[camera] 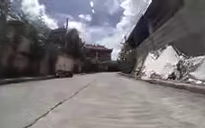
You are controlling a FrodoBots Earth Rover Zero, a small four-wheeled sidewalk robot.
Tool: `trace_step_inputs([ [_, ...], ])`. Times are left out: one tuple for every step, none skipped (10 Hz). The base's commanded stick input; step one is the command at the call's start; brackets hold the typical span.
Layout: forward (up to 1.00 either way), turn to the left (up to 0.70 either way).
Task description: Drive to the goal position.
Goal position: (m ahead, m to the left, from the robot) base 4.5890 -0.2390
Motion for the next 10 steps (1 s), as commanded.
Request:
trace_step_inputs([
  [0.70, 0.00],
  [0.70, 0.00],
  [0.70, 0.00],
  [0.70, -0.01],
  [0.70, -0.03],
  [0.70, -0.04],
  [0.70, -0.16],
  [0.70, -0.32],
  [0.70, -0.23],
  [0.70, -0.08],
])
